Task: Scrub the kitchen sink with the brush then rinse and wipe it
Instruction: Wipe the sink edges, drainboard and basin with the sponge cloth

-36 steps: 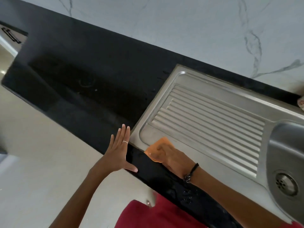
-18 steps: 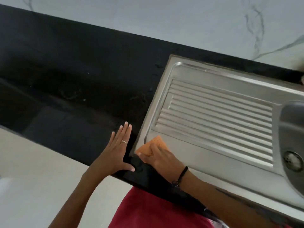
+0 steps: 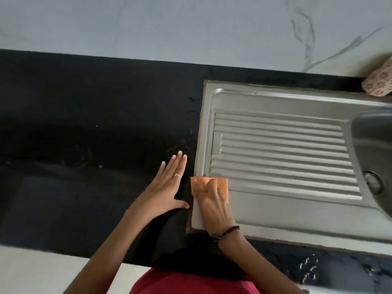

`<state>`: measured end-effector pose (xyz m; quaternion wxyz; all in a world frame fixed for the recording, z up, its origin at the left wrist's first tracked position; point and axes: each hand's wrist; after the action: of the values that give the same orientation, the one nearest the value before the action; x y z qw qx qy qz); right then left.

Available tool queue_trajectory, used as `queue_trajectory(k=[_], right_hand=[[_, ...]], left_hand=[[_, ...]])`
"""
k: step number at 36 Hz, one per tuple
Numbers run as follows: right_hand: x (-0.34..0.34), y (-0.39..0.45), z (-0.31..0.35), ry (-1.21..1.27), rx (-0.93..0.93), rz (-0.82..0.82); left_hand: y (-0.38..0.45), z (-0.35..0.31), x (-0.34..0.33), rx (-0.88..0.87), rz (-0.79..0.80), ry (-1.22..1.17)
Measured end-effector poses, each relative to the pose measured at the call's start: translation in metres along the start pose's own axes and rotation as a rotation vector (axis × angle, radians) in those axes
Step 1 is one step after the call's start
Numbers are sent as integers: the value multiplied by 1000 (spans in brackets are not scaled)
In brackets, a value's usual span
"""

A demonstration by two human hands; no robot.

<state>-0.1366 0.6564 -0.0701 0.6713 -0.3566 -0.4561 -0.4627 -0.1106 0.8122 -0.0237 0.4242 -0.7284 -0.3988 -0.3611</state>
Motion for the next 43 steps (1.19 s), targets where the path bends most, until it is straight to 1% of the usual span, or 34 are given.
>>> queue_trajectory(k=[3,5,13,19,25,35,40,41,43], right_hand=[[4,20,-2,103,-81,56],[6,35,-4,133,-116,26],[17,87,-8,85,-192,1],[22,120,-11,41,-226,-12],[26,161,-9,11,-315,-43],[34,219,-22,-33,-330,-87],[35,242,-27,16,-384,-158],[34,246,-28,24,-391,-208],[31,255,-30,8,-339,-351]], left_hand=[[15,4,5,-49,-52,37],[24,9,9,-63,-75,58],[59,18,21,-68,-137,116],[88,24,41,-35,-175,89],[109,32,59,-41,-208,59],[152,42,79,-69,-210,55],[167,46,84,-70,-203,40],[170,47,85,-71,-203,35],[175,49,87,-73,-203,26]])
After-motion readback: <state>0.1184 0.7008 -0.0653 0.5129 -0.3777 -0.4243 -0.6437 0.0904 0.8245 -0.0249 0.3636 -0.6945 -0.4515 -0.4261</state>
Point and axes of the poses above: each hand's wrist, its own y-axis towards the middle knuckle, its own x-axis out of the back of the hand, z = x × y, and after that the axes turned 5 degrees about -z, right-handed
